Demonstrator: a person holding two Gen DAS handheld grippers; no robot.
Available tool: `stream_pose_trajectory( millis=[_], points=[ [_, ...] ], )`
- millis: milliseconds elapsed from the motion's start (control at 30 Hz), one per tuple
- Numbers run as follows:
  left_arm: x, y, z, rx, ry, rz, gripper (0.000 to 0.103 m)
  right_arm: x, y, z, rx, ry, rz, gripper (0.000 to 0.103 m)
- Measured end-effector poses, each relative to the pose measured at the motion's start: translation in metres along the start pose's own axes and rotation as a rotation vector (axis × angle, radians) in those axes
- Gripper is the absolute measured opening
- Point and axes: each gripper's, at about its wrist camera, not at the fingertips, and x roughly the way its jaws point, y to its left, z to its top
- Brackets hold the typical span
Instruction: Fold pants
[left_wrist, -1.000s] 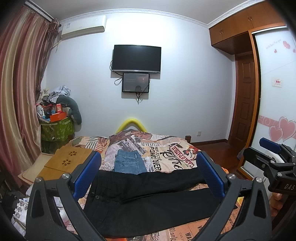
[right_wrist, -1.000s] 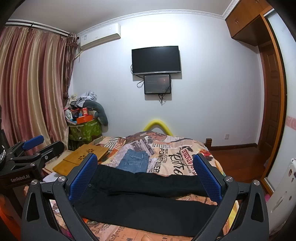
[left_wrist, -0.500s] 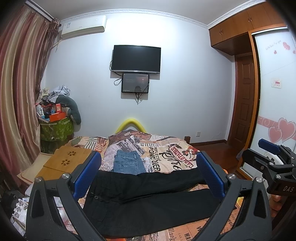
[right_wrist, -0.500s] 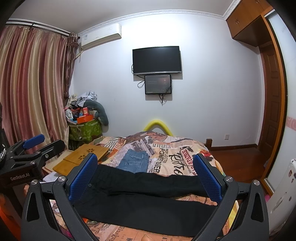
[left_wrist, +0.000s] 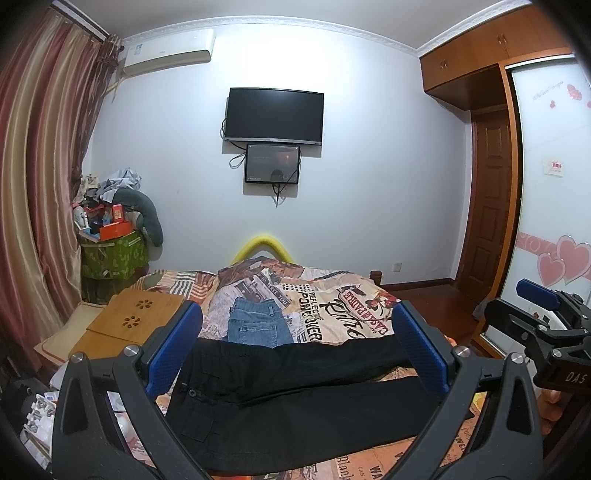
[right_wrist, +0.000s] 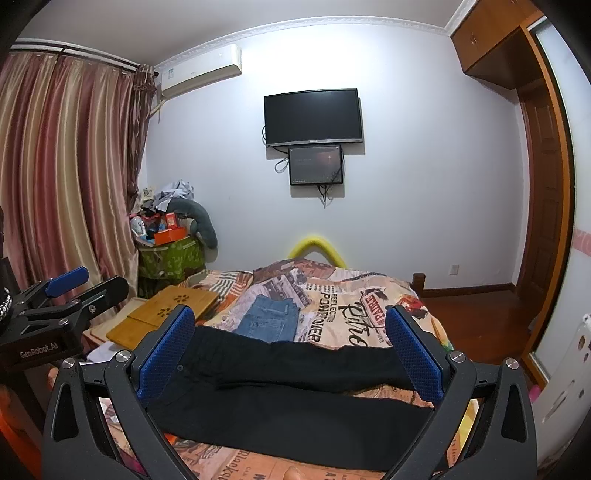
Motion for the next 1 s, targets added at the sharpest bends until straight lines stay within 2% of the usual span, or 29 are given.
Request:
stream_pose_trajectory(
  millis=[233, 433, 633, 1000],
  points=[
    [0.02, 0.01, -0.003, -0.004, 0.028, 0.018, 0.103, 0.018, -0.001, -0.002, -0.022, 0.024, -0.009, 0.103],
    [0.062, 0.031, -0.01, -0.019, 0.088, 0.06, 0.103, 0.051, -0.01, -0.01, -0.028, 0.082, -0.004, 0.103],
    [0.119, 0.056, -0.025, -0.032, 0.17, 0.122, 0.103, 0.104, -0.029, -0.029, -0.025, 0.191, -0.006, 0.103],
    [0.244, 0.121, -0.07, -0.054, 0.379, 0.223, 0.103, 0.194, -0.067, -0.058, -0.036, 0.378, -0.014, 0.102]
  ],
)
